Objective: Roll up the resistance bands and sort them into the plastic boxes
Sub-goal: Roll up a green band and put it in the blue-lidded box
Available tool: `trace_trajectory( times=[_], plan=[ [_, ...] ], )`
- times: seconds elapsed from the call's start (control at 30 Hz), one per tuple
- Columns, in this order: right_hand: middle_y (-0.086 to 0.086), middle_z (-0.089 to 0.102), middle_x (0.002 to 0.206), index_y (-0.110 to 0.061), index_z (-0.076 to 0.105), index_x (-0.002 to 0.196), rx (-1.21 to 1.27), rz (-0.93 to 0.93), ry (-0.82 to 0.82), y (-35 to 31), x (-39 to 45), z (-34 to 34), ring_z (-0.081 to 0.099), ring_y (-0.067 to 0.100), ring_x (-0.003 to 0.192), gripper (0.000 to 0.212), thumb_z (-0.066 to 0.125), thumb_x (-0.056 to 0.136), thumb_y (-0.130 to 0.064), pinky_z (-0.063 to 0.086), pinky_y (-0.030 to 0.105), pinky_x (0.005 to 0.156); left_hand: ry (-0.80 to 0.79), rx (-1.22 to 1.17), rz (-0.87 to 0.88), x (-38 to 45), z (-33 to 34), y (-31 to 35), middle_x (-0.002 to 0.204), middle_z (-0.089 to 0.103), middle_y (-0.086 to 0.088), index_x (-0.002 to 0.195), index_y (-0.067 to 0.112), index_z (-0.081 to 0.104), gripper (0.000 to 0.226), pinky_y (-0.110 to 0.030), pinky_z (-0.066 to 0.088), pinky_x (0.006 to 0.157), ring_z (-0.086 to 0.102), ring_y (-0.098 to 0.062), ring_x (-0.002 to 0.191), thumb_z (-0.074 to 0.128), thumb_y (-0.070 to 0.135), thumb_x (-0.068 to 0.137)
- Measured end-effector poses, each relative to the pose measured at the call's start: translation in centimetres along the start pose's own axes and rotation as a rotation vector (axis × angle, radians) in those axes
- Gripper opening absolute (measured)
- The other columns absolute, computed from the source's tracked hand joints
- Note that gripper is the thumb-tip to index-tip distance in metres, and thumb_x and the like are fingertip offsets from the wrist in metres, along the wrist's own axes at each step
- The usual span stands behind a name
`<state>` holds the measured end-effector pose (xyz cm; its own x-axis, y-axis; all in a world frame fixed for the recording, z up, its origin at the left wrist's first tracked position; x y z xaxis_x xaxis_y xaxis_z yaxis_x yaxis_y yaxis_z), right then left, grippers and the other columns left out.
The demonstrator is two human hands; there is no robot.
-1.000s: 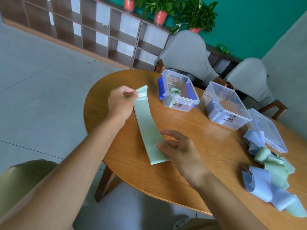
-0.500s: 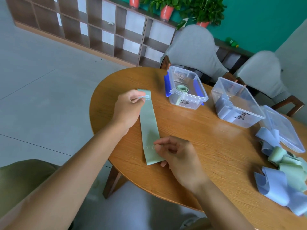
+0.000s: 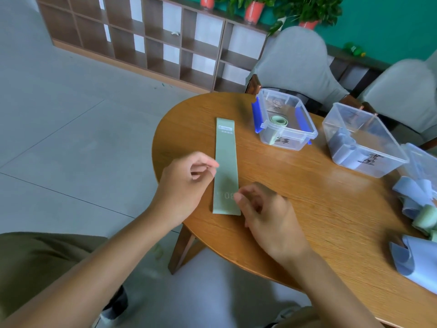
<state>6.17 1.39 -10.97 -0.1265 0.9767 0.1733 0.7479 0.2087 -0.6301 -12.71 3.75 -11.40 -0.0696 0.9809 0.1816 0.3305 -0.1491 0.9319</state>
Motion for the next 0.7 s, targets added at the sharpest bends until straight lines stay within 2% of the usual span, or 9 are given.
trace_trajectory(
  times=[0.07,0.17,0.23,0.33,0.43,0.6,0.7],
  plan=[
    [-0.011,0.065,0.067,-0.030,0.066,0.098,-0.014,-0.050,0.046,0.0,-0.7,-0.3,0.063,0.009,0.062,0.010,0.063,0.095,-0.039,0.053,0.035,0.064,-0.043,0.031,0.036,-1.2,0.3,0.2,0.107,0.071,0.018,0.102,0.027,0.072,0.015,-0.024,0.051,0.100,0.062,0.002,0.111,0.061,0.018,0.096],
    [-0.017,0.066,0.088,-0.030,0.066,0.098,-0.097,-0.164,0.137,-0.5,-2.0,-1.1,0.062,0.005,0.078,0.006,0.068,0.093,-0.032,0.053,0.034,0.069,-0.099,0.108,0.086,-2.8,1.0,0.3,0.107,0.071,0.021,0.098,0.030,0.072,0.013,-0.021,0.047,0.101,0.062,0.003,0.110,0.065,0.019,0.094],
    [-0.016,0.064,0.098,-0.026,0.069,0.099,-0.114,-0.233,0.163,-0.8,-2.6,-1.3,0.060,0.006,0.092,0.010,0.073,0.090,-0.026,0.052,0.029,0.078,-0.112,0.175,0.124,-3.7,1.3,0.5,0.107,0.070,0.020,0.094,0.029,0.071,0.011,-0.018,0.046,0.095,0.061,0.003,0.108,0.069,0.019,0.091],
    [-0.012,0.063,0.105,-0.021,0.071,0.101,-0.077,-0.280,0.130,-0.9,-2.7,-1.0,0.058,0.008,0.104,0.018,0.079,0.085,-0.021,0.047,0.024,0.092,-0.108,0.295,0.237,-4.4,1.6,1.1,0.107,0.068,0.016,0.089,0.023,0.070,0.008,-0.025,0.045,0.091,0.060,-0.005,0.107,0.072,0.016,0.088],
    [-0.013,0.063,0.106,-0.022,0.072,0.098,-0.068,-0.300,0.115,-1.1,-2.6,-0.8,0.057,0.010,0.106,0.017,0.080,0.084,-0.018,0.045,0.022,0.094,-0.116,0.356,0.285,-4.7,1.8,1.5,0.108,0.066,0.015,0.086,0.022,0.068,0.006,-0.026,0.045,0.090,0.058,-0.006,0.107,0.071,0.018,0.088],
    [-0.015,0.062,0.104,-0.024,0.072,0.091,-0.079,-0.313,0.072,-1.3,-2.7,-0.4,0.054,0.008,0.103,0.011,0.077,0.086,-0.015,0.042,0.018,0.091,-0.151,0.436,0.320,-4.9,2.1,1.9,0.113,0.065,0.013,0.086,0.021,0.064,0.009,-0.009,0.036,0.090,0.056,-0.006,0.109,0.070,0.015,0.089],
    [-0.017,0.060,0.106,-0.024,0.071,0.092,-0.102,-0.306,0.060,-1.2,-2.7,-0.2,0.052,0.007,0.102,0.007,0.075,0.088,-0.019,0.043,0.020,0.090,-0.186,0.470,0.326,-5.2,2.4,1.9,0.116,0.063,0.012,0.085,0.023,0.062,0.011,-0.004,0.030,0.092,0.052,-0.007,0.113,0.069,0.016,0.089]
  ],
)
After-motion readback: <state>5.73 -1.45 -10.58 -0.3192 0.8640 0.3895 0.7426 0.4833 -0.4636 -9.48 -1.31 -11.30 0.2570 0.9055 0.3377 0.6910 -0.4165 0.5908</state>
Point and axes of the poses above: each hand's wrist, its own x-axis towards the middle knuckle, its own z-axis out of the palm, y = z × x, the point moved 10 cm from there along x, towards the middle knuckle
